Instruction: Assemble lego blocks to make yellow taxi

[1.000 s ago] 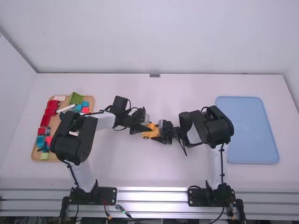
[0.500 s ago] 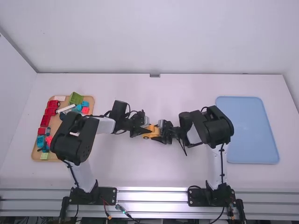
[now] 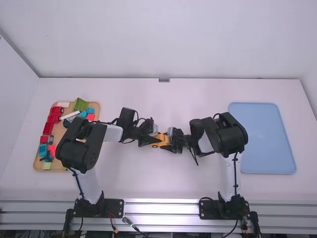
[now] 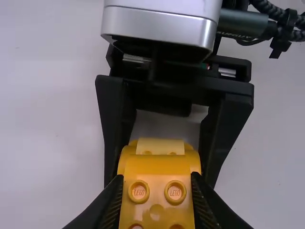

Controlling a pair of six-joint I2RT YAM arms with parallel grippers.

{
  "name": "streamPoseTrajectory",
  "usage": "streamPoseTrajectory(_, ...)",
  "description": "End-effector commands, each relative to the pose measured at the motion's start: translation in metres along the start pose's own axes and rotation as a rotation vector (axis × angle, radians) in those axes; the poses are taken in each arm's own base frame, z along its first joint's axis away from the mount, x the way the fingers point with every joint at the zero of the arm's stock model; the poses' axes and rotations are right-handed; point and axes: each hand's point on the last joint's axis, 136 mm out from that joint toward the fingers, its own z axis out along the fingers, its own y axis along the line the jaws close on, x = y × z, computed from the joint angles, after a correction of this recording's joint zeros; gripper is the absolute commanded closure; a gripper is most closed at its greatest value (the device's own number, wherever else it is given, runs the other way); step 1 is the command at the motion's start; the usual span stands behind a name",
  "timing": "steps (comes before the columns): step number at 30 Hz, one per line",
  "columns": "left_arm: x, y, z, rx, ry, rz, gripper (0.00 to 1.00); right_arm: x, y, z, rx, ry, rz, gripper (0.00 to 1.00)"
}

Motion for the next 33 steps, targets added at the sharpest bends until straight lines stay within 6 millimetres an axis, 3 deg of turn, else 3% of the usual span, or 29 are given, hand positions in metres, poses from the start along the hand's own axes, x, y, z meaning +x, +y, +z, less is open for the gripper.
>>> streamPoseTrajectory(1, -0.003, -0.003, 0.003, 0.029, -0.028, -0.002, 0.98, 0.016, 0.003, 0.001, 0.018, 0.051, 0.069, 0.45)
streamPoseTrajectory(8, -0.006, -0.008, 0.010, 0.042, -0.022, 0.012, 0.98, 0.016, 0.003, 0.001, 0.018, 0.051, 0.069, 0.45)
streamPoseTrajectory(25, 0.014, -0.010, 0.016, 0.014, 0.096, -0.014, 0.98, 0.016, 0.003, 0.001, 0.018, 0.051, 0.069, 0.45)
streamPoseTrajectory(33, 0.020, -0.020, 0.022, 0.059, 0.089, -0.003, 0.98, 0.016, 0.003, 0.001, 0.018, 0.051, 0.068, 0.45)
